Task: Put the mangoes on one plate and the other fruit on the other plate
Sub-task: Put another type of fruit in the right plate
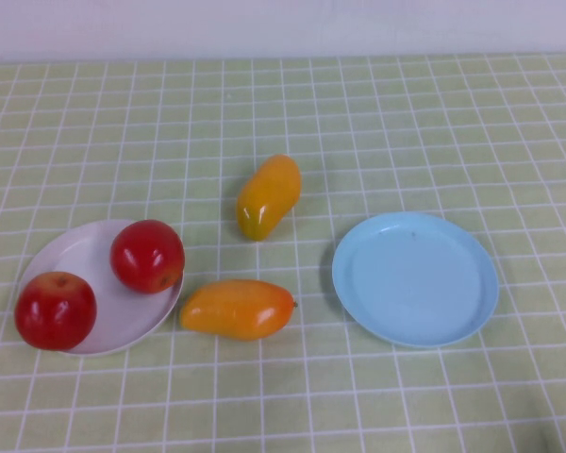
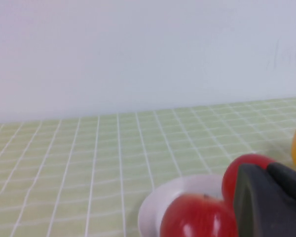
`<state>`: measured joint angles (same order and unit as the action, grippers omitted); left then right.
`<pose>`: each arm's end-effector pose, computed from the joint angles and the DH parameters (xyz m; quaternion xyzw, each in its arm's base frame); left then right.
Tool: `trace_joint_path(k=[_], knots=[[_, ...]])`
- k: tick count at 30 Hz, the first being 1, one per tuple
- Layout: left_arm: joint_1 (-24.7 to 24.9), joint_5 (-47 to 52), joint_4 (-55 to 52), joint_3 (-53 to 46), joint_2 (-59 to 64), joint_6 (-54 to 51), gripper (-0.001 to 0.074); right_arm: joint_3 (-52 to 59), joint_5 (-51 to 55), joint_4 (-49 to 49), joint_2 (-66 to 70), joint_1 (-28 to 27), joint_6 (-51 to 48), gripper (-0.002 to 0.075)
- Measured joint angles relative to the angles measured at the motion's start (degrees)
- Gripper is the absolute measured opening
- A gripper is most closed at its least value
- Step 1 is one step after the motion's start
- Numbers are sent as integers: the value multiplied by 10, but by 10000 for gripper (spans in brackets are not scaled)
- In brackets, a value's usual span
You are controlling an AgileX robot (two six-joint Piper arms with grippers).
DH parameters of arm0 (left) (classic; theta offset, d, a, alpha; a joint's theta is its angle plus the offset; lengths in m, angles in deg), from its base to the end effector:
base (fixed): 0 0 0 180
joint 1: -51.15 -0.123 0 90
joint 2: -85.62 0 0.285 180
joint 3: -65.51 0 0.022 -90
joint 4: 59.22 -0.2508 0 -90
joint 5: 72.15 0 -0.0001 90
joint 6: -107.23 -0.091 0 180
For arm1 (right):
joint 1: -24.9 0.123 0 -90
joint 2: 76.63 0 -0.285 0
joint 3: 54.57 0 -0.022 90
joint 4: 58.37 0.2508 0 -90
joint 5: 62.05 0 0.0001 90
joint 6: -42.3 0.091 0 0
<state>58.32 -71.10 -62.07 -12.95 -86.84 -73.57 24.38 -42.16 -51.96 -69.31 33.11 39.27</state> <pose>0.0566 -0.0070 0.2044 0.0646 0.6856 -0.0220 0.7247 0.0525 0.0111 0.1724 -0.0477 0.7974 0.0738 0.5970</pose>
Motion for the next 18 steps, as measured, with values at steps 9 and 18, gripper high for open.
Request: trace_joint_path(k=[9, 18], knots=[[-3, 103, 2, -2, -3, 0, 3, 0, 1, 0, 0, 0, 0, -16], [-3, 205, -3, -2, -4, -4, 3, 0, 1, 0, 0, 0, 0, -16]])
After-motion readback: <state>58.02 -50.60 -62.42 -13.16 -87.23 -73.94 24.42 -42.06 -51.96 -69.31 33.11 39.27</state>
